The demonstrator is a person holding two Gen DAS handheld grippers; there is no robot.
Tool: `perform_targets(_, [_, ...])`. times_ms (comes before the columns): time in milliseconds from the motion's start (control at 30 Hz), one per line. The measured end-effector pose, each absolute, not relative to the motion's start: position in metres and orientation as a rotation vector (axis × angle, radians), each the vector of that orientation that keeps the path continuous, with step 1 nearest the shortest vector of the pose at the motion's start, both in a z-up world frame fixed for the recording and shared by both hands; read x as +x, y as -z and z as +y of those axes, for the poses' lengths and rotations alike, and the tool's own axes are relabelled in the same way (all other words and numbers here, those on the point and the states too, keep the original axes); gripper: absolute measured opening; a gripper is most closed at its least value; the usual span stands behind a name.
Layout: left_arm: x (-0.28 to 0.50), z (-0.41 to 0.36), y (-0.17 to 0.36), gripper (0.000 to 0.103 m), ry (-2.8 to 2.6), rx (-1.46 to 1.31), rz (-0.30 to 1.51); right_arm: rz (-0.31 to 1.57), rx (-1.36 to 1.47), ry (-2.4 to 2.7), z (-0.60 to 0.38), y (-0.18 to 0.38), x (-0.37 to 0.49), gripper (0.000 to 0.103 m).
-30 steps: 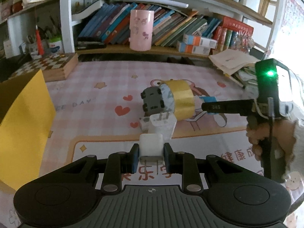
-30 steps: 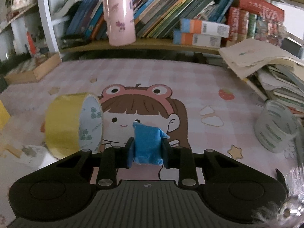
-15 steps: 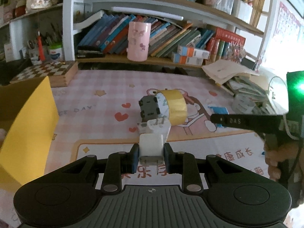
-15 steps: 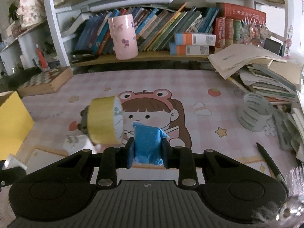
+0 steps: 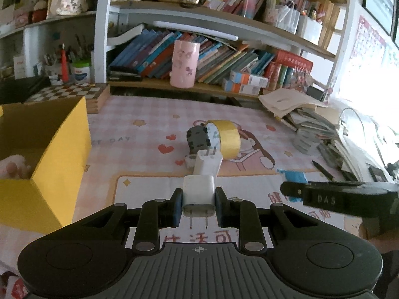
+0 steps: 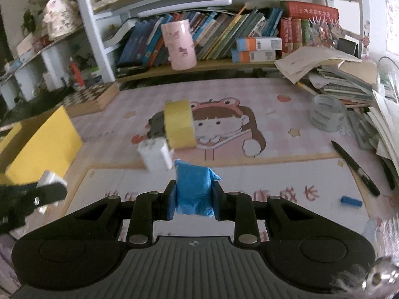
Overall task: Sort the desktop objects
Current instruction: 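Carry the charger and blue item with both tools toward the yellow box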
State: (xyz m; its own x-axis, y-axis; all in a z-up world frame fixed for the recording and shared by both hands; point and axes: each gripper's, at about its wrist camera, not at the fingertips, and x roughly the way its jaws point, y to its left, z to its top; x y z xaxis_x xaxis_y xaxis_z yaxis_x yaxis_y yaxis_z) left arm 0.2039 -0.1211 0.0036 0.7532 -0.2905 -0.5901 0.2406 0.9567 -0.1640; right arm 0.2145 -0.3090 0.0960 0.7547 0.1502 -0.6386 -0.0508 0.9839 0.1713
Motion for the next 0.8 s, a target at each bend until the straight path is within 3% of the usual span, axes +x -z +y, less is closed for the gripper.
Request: perform_targets(800, [0.123,-0.027,0.002,0.025,0.293,-0.029,0.677,0.729,0.106,-0.106,-0.204,-0.102,0.128,0.025])
